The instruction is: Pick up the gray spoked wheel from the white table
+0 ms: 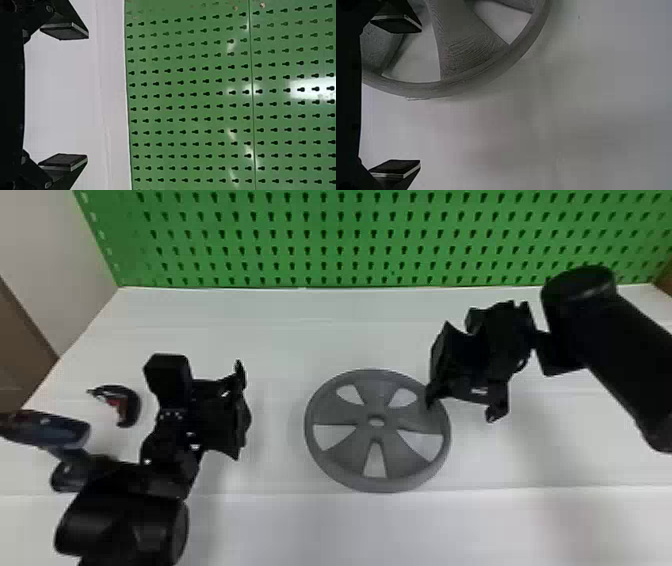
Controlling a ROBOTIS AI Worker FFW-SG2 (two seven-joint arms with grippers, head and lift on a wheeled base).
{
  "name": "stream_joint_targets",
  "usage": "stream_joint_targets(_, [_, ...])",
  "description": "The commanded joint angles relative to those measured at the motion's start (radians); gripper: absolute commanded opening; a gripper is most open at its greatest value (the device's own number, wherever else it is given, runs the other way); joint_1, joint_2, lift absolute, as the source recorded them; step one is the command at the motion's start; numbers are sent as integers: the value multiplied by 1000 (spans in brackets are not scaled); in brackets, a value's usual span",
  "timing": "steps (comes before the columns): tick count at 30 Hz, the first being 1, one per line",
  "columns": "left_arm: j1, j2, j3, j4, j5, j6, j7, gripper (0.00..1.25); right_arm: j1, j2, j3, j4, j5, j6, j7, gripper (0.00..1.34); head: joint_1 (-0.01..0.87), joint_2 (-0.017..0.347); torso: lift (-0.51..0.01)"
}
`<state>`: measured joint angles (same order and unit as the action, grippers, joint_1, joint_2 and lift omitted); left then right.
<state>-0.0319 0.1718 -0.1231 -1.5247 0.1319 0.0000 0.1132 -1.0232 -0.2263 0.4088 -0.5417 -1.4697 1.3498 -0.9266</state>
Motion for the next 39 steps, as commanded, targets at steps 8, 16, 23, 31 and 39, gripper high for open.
stream_joint_targets(8, [1, 2, 0, 0, 0, 0, 0, 1065, 9, 16, -19, 40, -24, -46, -21, 1233, 770, 44, -98])
stream_joint_targets(16, [4, 2, 2, 0, 2, 0, 0, 1065, 12, 12, -21, 40, -23, -49, -23, 1233, 770, 44, -98])
stream_joint_targets(23, [3, 2, 2, 0, 2, 0, 0, 1065, 11, 12, -19, 40, -21, -51, -23, 1233, 770, 44, -98])
stream_joint_targets(31, [3, 2, 2, 0, 3, 0, 0, 1065, 14, 13, -24, 28, -14, -46, -23, 1233, 770, 44, -98])
stream_joint_targets(39, [6, 2, 5, 0, 6, 0, 0, 1063, 87, 36, -226, -92, 48, 11, -143, 1233, 770, 44, -98])
